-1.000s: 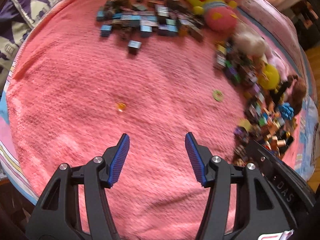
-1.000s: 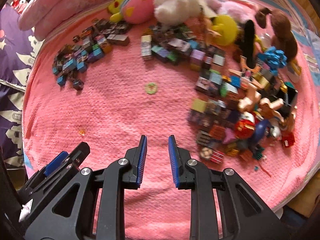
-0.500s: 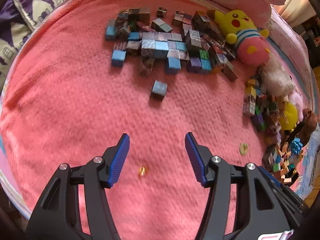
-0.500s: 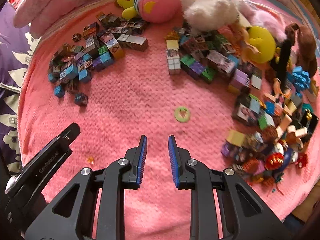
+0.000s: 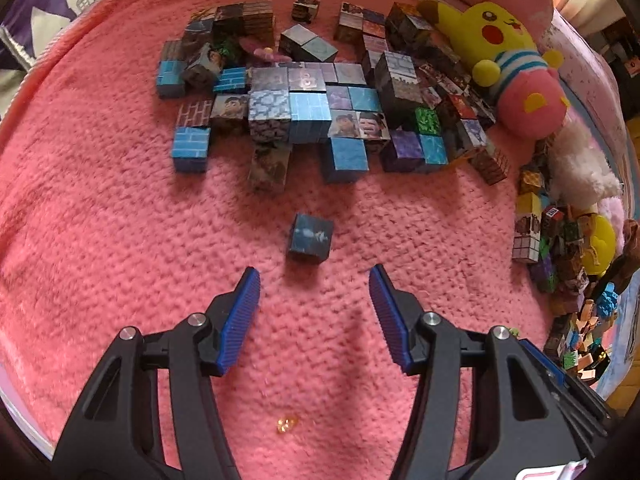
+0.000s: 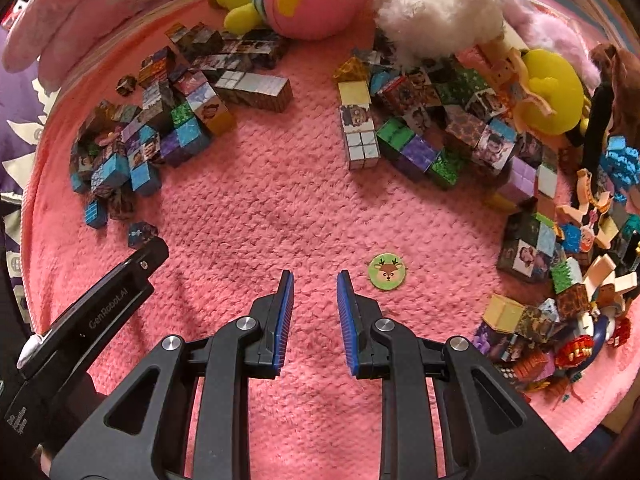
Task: Collect trash
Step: 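Lower the left tool onto a single blue picture cube and close on it, then lift the blue cube with the left tool while the right tool approaches a stacked face-cube column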
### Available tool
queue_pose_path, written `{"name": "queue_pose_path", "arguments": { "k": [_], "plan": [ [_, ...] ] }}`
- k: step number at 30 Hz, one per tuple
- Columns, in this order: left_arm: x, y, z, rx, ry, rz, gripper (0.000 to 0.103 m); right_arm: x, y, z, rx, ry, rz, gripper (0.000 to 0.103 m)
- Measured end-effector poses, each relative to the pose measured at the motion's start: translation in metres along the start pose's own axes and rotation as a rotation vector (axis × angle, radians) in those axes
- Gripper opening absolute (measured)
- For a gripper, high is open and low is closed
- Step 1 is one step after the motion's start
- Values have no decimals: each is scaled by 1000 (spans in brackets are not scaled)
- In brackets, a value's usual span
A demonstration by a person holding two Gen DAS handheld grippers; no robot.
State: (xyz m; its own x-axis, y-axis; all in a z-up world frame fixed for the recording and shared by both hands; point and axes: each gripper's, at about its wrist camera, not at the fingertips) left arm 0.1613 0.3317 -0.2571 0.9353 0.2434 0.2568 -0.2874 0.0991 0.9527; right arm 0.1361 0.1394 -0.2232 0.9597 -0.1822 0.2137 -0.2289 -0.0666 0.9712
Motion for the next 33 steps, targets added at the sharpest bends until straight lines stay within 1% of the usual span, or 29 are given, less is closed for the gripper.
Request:
{"name": "queue_pose_path", "arguments": {
  "k": [4,8,10,11,13,14,15,16,22,25,30,33],
  "plan": [
    [7,-11,-2,5,13,-6,44,0,-5,4,-3,-11,-10,22],
    [10,-16,-2,6,5,0,43,-1,-6,2,-4,-14,-13,22],
    [8,-20,1,10,1,6,38,-1,-6,2,-6,-19,-11,22],
    [9,-22,2,13,-1,9,34,0,-7,1,-10,-23,-8,22],
    [12,-25,1,19,0,5,33,1,-6,8,-15,-46,-5,22],
    [13,-26,2,24,-2,5,30,2,-7,11,-14,-59,-8,22],
    [14,-27,3,31,-4,7,24,2,-7,14,-13,-71,-10,22],
    [16,-29,5,30,-6,7,22,1,-7,19,-16,-86,-9,22],
    [15,-31,22,55,-23,24,21,1,-8,51,-17,-149,3,23],
    [15,-34,27,66,-25,31,20,3,-6,63,-2,-169,15,22],
    [3,-33,42,70,-43,26,20,8,-5,76,21,-170,19,22],
    [2,-36,44,64,-29,21,20,21,-2,78,52,-147,34,22]
  ]
}}
Point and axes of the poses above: each gripper's, at about its wrist camera, not at the fingertips, and y roughly against the way its jaws point, z to its right, x to its top, and after that the axes turned 5 degrees about z, right-handed
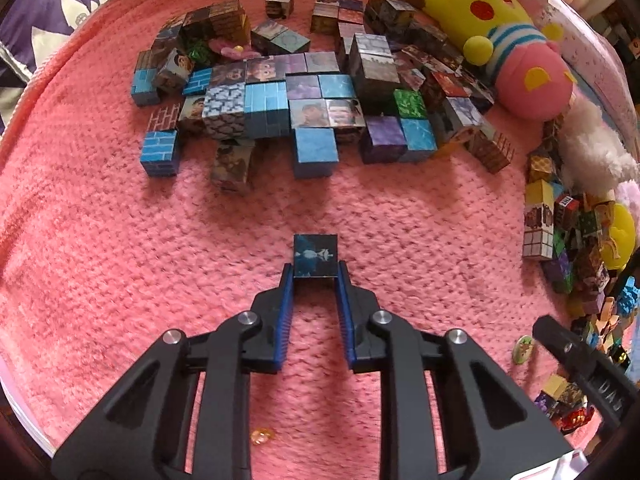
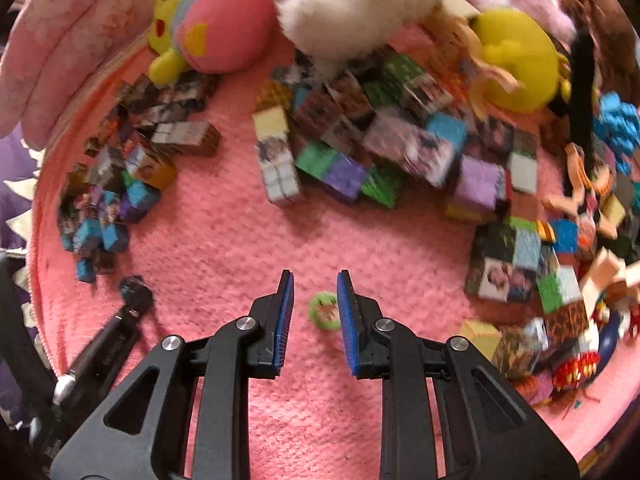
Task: Collect trash
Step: 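Lift the blue cube with the left tool while the right tool approaches a stacked face-cube column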
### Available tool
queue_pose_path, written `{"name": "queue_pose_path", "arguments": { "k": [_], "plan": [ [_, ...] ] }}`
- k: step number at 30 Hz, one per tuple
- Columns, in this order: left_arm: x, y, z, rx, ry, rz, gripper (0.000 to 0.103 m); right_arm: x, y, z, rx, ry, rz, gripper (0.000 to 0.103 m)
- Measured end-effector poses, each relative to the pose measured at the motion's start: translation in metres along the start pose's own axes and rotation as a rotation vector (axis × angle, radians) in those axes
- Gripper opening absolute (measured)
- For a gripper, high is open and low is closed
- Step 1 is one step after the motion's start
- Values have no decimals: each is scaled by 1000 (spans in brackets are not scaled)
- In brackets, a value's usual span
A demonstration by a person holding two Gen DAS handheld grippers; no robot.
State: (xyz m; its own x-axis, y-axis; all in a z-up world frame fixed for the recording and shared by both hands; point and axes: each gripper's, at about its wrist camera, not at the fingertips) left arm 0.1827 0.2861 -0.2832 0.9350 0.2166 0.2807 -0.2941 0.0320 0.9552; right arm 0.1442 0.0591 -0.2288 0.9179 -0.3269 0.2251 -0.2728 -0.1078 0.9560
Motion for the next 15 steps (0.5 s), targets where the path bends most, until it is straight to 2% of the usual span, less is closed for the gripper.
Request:
{"name": "queue_pose_path", "arguments": {
  "k": [8,15],
  "plan": [
    [0,1,7,-12,28,-21,20,42,-3,-8,29,68,7,22],
    [4,-2,3,-5,57,-29,20,44,-13,-18,76,49,-26,22]
  ]
}}
Point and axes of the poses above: each gripper's, at about its wrist camera, not at the fingertips, and y roughly against the way its jaws point, z to its right, x to its top, and after that the axes turned 5 degrees about z, right-handed
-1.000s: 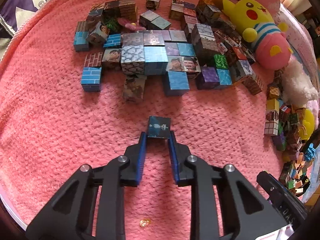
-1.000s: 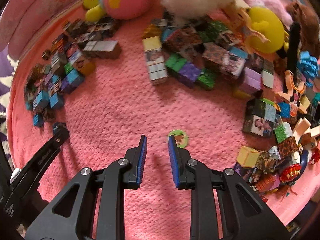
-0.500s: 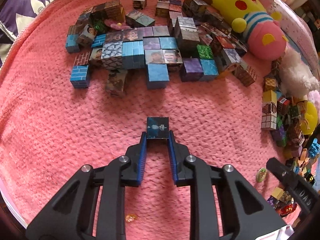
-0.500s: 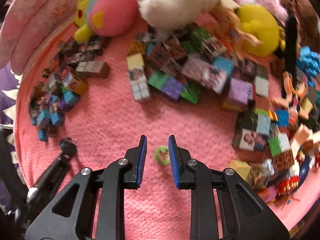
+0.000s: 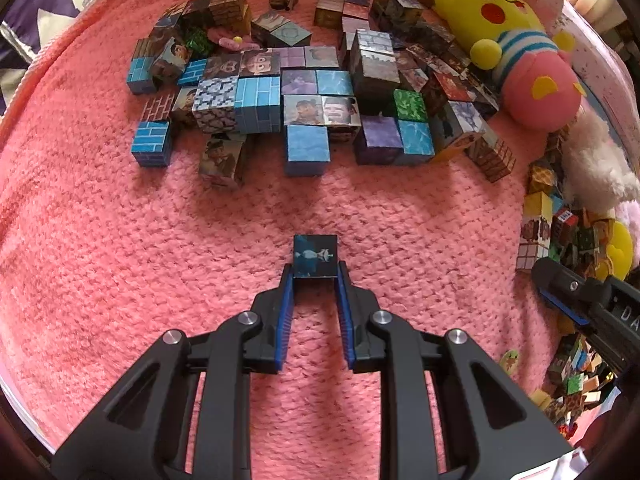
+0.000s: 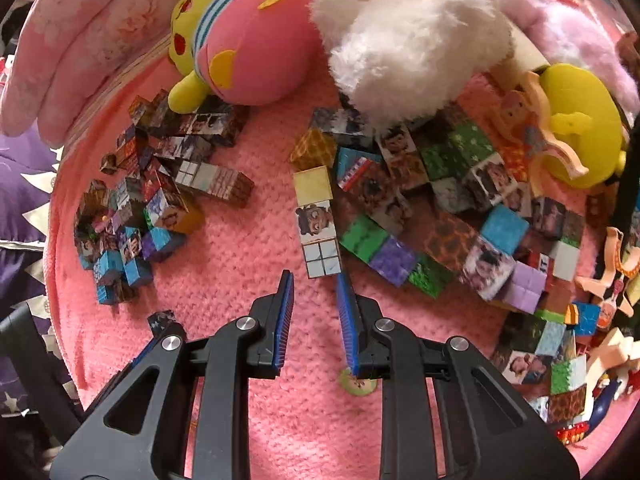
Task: Collect trash
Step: 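Lift the blue cube with the left tool while the right tool approaches a stacked face-cube column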
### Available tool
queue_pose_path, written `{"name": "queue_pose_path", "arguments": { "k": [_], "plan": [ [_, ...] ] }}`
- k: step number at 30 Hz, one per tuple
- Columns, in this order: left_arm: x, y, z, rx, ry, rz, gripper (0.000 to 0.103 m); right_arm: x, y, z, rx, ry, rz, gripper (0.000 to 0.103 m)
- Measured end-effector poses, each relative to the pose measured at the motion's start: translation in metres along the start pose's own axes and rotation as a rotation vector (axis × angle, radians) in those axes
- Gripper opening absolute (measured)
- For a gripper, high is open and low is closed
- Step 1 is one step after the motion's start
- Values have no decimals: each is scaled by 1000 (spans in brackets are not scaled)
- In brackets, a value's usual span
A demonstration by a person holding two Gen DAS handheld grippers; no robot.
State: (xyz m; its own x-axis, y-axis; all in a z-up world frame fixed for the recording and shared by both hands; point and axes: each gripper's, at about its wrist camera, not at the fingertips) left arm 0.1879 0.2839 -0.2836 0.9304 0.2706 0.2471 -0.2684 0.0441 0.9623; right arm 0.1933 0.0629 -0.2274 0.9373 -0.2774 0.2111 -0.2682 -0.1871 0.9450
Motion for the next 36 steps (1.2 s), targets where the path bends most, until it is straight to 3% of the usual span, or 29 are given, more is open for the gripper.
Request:
{"name": "queue_pose_path", "arguments": {
  "k": [5,28,31,36],
  "plan": [
    [3,-2,-3,-7,7,0,20,4,5,-10,-3,34,32,22],
    [8,-13,-12,-15,22,-5,20,24,-38,-30,-72,62,-23,23],
    [9,-14,-13,-13,25,-6,20,23,-40,-34,-73,92,-6,19],
    [8,-13,-10,-9,21,-4,20,13,-40,-41,-57,97,-15,4]
  ]
}}
Point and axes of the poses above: each gripper's, at about its wrist camera, not at the fingertips, and y roughly against the way its jaws point, z to its right, x to its top, and after that the axes turned 5 degrees about z, right-handed
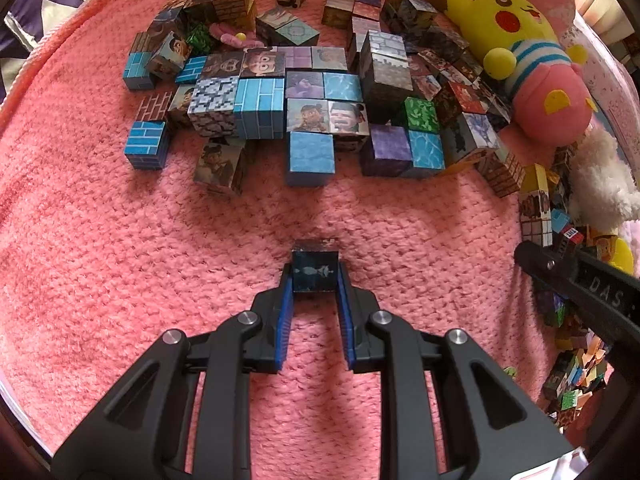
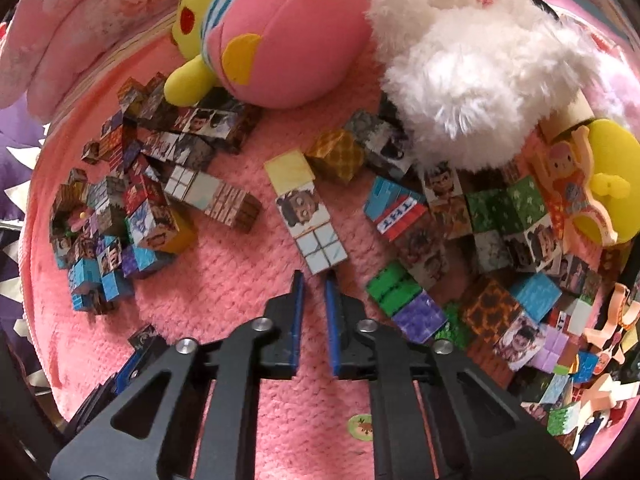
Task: Collect trash
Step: 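Lift the blue cube with the left tool while the right tool approaches a stacked face-cube column, then close the right tool on the yellow-topped face-cube column and lift it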
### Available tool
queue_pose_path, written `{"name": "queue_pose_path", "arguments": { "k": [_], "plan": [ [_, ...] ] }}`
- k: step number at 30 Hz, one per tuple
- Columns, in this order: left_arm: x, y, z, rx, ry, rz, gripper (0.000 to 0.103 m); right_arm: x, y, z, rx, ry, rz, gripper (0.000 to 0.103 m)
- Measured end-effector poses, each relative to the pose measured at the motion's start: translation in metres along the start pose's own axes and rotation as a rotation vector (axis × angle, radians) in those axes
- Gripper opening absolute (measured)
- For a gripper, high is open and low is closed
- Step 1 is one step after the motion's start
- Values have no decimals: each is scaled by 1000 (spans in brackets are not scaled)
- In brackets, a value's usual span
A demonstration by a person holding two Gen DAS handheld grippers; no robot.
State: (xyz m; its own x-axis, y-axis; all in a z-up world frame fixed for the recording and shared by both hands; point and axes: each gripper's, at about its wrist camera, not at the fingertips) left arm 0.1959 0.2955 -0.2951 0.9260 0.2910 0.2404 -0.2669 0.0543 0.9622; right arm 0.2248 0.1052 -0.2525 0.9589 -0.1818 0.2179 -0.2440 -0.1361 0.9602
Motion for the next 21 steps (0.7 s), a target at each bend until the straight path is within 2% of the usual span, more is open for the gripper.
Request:
{"name": "queue_pose_path", "arguments": {
  "k": [2,6,8,10,11,13,15,17,21],
  "plan": [
    [0,0,1,2,-3,-1,20,-6,0,-4,12,10,-3,0],
    [0,1,0,3,-7,-6,20,-10,4,-3,31,-29,10,0],
    [1,2,1,8,-7,-6,20,-8,4,1,53,-77,5,6],
    [0,1,1,11,2,-5,20,-6,0,0,96,-80,-24,7],
    [0,1,1,10,7,-5,20,-6,-2,-3,88,-68,-29,11],
    [0,0,0,4,12,-6,20,-3,-4,-4,82,-54,-14,26],
    [0,0,0,3,13,-7,20,-1,-3,-12,97,-39,20,55],
    [0,-1,-1,2,18,-9,20,4,0,-19,83,-12,53,59],
    [1,-2,-3,1,34,-13,20,16,-4,-18,42,-20,55,58]
  ]
}}
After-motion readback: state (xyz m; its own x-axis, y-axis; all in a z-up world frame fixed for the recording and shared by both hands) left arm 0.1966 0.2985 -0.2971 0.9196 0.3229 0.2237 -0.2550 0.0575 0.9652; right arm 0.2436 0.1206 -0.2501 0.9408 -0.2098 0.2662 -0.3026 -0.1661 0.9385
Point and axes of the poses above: each gripper's, at about its wrist camera, not at the fingertips, and y roughly against the way its jaws point, z to its right, x to its top, and after that the axes turned 5 degrees about z, right-handed
